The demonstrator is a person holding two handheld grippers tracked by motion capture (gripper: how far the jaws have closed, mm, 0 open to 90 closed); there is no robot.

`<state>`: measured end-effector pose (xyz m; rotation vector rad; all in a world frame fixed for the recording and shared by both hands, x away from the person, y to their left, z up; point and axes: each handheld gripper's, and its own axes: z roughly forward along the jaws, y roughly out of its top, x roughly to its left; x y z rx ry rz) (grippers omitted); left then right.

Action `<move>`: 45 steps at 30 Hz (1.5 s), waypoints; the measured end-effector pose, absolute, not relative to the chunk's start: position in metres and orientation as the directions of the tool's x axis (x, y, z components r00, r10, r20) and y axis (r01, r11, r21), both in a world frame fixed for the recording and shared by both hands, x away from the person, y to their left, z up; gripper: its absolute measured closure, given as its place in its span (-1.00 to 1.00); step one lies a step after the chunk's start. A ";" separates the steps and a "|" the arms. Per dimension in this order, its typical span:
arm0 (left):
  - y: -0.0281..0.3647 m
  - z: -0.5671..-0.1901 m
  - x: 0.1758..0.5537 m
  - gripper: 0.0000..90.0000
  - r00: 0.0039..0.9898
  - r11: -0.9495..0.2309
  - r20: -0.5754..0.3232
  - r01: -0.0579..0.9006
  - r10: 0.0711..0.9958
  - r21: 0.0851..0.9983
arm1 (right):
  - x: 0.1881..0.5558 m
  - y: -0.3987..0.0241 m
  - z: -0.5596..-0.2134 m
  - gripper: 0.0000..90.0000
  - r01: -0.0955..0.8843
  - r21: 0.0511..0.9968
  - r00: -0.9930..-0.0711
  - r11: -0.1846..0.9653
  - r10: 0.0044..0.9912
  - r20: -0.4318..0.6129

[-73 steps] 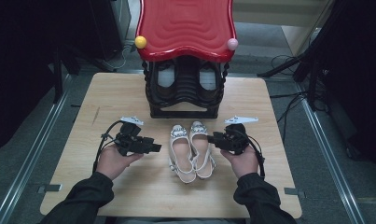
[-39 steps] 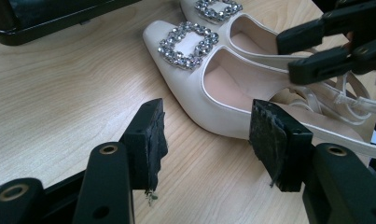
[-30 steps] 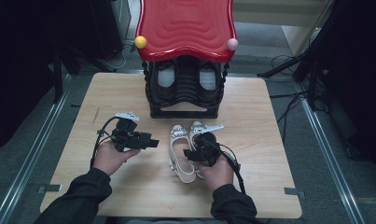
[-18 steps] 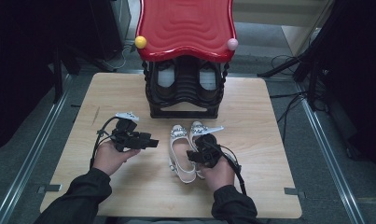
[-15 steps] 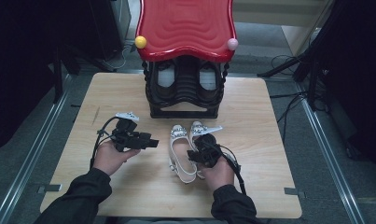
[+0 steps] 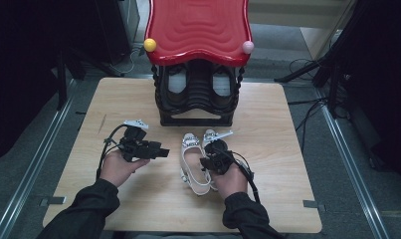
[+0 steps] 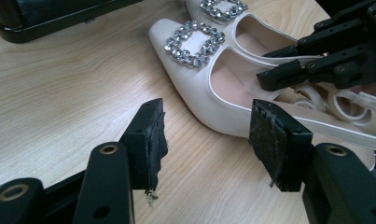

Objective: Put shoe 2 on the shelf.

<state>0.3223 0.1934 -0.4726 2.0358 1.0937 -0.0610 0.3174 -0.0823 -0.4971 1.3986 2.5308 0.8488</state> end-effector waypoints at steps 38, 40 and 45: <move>0.238 -0.471 0.319 0.02 0.540 -0.201 -0.378 0.734 0.752 0.649 | 0.346 -0.091 -0.427 0.92 0.282 0.478 -0.957 0.832 0.214 0.193; 0.241 -0.470 0.317 0.02 0.535 -0.195 -0.381 0.736 0.754 0.648 | 0.346 -0.088 -0.418 0.92 0.260 0.479 -0.962 0.838 0.182 0.204; 0.249 -0.469 0.315 0.02 0.525 -0.167 -0.385 0.729 0.759 0.664 | 0.348 -0.084 -0.390 0.92 0.241 0.508 -0.967 0.827 0.156 0.203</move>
